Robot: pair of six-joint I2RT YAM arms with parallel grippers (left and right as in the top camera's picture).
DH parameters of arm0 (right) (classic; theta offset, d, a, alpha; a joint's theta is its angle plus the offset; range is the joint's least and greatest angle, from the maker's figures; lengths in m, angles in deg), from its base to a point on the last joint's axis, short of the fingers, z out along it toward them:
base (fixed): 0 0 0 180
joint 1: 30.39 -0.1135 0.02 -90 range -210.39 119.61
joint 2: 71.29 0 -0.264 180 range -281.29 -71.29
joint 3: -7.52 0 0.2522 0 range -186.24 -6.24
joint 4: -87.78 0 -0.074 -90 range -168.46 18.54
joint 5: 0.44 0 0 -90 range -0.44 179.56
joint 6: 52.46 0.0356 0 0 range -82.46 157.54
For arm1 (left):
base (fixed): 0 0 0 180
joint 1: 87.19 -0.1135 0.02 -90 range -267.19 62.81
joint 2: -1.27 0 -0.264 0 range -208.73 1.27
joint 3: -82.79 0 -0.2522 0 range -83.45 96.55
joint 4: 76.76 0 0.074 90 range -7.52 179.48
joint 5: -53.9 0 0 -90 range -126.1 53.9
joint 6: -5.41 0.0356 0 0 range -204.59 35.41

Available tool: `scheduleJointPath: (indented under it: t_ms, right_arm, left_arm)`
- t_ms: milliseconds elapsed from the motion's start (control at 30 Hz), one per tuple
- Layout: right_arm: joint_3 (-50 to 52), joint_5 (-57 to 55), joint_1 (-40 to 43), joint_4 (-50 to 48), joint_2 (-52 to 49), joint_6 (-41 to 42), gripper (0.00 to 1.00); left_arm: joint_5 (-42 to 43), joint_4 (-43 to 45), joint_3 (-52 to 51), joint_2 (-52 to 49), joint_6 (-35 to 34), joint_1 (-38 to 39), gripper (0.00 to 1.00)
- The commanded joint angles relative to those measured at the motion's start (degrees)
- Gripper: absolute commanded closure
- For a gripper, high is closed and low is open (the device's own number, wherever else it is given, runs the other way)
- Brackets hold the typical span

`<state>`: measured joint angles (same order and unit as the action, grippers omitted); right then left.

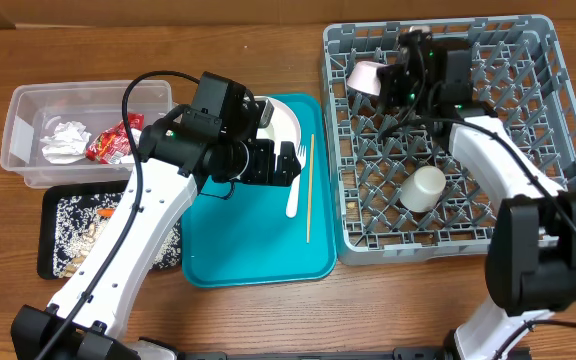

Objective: Sort waste into correct bins and load items into the dishwasher
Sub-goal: 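Open the right gripper and move it back over the rack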

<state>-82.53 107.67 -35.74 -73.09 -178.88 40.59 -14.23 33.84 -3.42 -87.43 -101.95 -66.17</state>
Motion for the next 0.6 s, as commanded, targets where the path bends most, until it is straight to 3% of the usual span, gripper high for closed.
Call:
scheduleJointPath:
  t_ms: [0, 133, 367, 567]
  right_arm:
    - [-0.68, -6.01, 0.07, -2.75, 4.15, 1.22, 0.96]
    - [-0.66, -12.72, 0.07, -5.51, 2.14, 2.99, 0.96]
    - [-0.66, -12.70, 0.07, -10.10, -4.42, 3.02, 0.96]
    - [-0.66, -9.38, 0.00, -8.24, -7.02, 2.99, 0.96]
  left_arm:
    - [-0.22, 0.22, 1.46, 1.44, 0.66, 0.02, 0.00]
    - [-0.24, 0.20, 1.46, 1.44, 0.66, 0.02, 0.00]
    - [-0.24, 0.20, 1.46, 1.44, 0.66, 0.02, 0.00]
    - [-0.24, 0.20, 1.46, 1.44, 0.66, 0.02, 0.00]
